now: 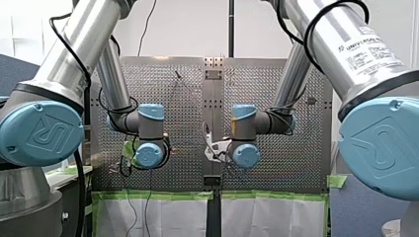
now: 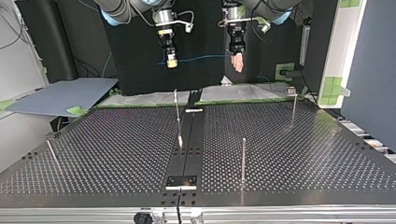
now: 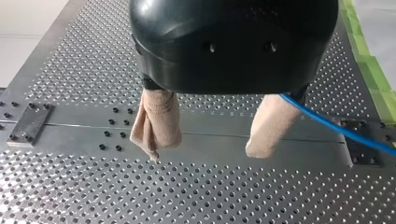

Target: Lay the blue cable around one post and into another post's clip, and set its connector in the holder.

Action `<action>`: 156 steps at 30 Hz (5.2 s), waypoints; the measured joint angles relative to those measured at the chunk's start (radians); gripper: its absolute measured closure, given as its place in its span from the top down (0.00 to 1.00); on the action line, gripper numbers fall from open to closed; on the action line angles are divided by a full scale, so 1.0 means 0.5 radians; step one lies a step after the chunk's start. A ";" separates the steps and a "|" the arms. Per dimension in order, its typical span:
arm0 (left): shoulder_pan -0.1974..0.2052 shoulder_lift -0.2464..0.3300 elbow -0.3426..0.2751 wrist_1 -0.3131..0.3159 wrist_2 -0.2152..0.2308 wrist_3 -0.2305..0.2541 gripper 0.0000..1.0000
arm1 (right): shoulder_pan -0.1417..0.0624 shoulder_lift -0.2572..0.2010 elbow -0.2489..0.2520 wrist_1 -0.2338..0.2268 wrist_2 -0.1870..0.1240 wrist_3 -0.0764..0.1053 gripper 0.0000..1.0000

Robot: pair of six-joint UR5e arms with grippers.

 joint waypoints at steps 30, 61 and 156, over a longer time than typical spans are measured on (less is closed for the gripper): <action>-0.061 -0.155 0.010 -0.156 -0.027 -0.157 1.00 | -0.002 0.064 0.004 0.067 -0.002 0.001 0.20; 0.045 -0.122 0.050 -0.242 -0.023 -0.387 1.00 | -0.049 -0.072 -0.191 0.312 0.111 0.223 0.20; 0.850 0.685 1.684 -1.942 0.538 -0.367 1.00 | -0.199 -0.346 -1.835 1.941 -0.200 0.043 0.20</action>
